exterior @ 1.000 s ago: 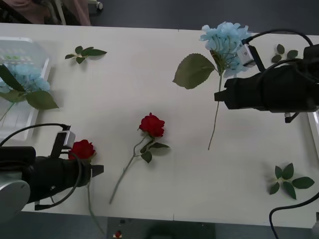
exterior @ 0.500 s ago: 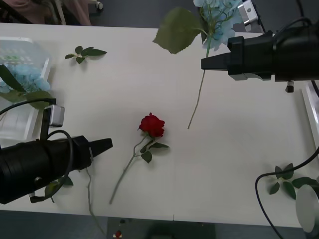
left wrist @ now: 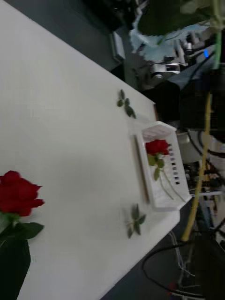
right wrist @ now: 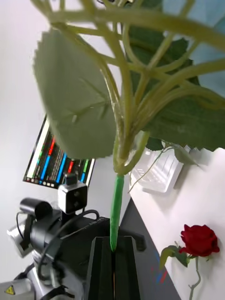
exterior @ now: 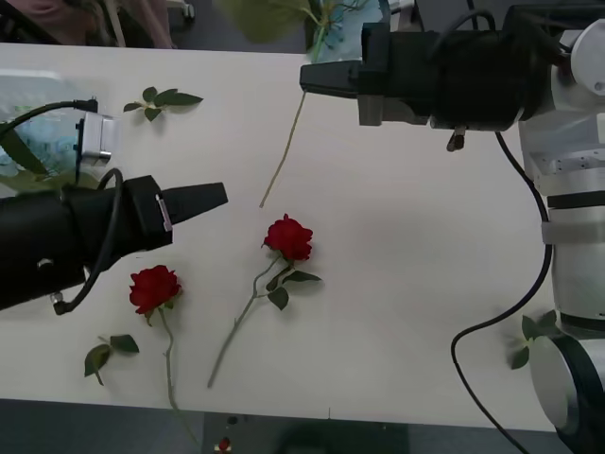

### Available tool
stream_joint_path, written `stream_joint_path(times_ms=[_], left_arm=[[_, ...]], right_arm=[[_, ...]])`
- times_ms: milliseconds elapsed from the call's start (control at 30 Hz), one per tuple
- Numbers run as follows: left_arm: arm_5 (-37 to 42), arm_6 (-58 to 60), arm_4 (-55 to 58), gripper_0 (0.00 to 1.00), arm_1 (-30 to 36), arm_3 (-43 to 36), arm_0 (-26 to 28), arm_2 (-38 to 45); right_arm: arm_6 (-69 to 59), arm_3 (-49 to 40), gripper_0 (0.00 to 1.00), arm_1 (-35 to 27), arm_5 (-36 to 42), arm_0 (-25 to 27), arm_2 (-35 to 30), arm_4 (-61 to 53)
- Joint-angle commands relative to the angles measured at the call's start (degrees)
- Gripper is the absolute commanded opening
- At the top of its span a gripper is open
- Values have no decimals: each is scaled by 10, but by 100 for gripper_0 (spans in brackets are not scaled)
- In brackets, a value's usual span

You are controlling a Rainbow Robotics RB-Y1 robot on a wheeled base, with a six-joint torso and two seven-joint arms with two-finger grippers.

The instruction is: Put the red flowers into the right box and the blue flowers into the left box

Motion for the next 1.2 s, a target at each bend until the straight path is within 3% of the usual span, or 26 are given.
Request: stream_joint_path(times_ms=[33,333,700,767,933,967,1200], left_arm=[[-4,-48,25,100,10,13,-49,-18],[32,-43,-19,100,11,25,-149,-56],[24,-52,-91,100,-10,96,-255,-143],[11,-55,-94,82,-10,100,-258,-149],[-5,-56,-102,11,-12,102,-268,-164],[-5,-56,-103,1,-13,104,-272,-166],[-5,-56,-103,0,-15,126,-294,-174]], right_arm=[[82,-13,0,1,-9,-18,-10,-10],[124,-12,0,0,-9,-17,-16,-19],[130,-12,0,1,-11,-18,-17,-20],[130,-12,0,1,-11,-18,-17,-20],[130,-12,0,1,-11,-18,-17,-20],[130,-12,0,1,-11,-18,-17,-20],[130,-12,0,1,-11,-18,-17,-20]])
